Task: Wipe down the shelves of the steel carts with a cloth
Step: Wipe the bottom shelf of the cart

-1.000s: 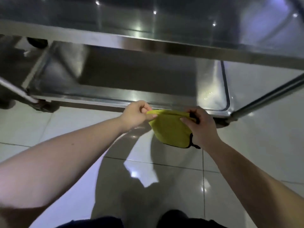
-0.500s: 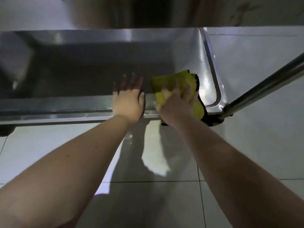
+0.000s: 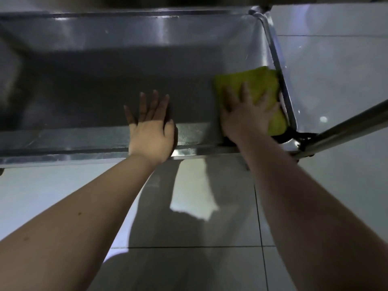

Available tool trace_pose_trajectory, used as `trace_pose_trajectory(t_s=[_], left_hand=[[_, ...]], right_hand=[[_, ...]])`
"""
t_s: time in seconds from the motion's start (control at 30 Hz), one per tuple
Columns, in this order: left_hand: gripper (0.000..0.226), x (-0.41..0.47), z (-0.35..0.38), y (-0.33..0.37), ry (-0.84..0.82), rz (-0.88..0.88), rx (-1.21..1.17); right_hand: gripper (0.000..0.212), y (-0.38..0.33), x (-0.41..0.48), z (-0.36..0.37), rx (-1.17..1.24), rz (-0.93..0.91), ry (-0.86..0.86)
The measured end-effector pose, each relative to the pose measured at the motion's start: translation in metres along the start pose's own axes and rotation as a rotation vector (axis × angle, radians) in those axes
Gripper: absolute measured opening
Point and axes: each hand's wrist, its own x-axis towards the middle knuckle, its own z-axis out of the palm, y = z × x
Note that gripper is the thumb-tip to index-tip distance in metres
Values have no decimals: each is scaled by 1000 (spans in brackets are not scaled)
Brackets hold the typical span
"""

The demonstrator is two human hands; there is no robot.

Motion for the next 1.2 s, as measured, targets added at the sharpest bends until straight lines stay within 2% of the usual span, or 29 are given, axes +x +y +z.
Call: trace_pose_trajectory(t_s=[0.1, 0.17, 0.3, 0.43, 0.53, 0.6, 0.73, 0.8, 0.87, 0.97, 1.07, 1.2], left_hand=[[67, 2, -1, -4, 17, -36, -35], [69, 2, 0, -4, 11, -45, -18], [57, 2, 2, 0, 1, -56, 53], [56, 3, 3, 0, -15, -69, 79], [55, 1, 3, -1, 55, -48, 37], [57, 2, 2, -2, 94, -66, -9], [60, 1, 3, -4, 117, -84, -111], [56, 8, 2, -8, 115, -129, -131], [54, 22, -1, -18, 86, -166, -37], [58, 42, -3, -34, 12, 15, 193], [65, 45, -2, -43, -26, 62, 193], [65, 44, 2, -48, -30, 45, 188]], right_hand=[[66, -76, -38, 16, -9, -345, 2], [67, -93, -44, 18, -41, -449, -36], [56, -40, -3, 13, 41, -392, 57], [66, 47, 58, -20, 109, -90, 34], [66, 45, 72, -22, 93, 38, 19], [62, 0, 60, -11, 50, -36, 50], [53, -95, 13, 8, -5, -388, 31], [52, -106, 8, 12, -13, -428, 26], [53, -101, 12, 15, -15, -442, 52], [59, -84, 25, 11, 19, -489, 45], [66, -51, 48, 1, 41, -439, 67], [64, 22, 90, -17, 55, -172, 78]])
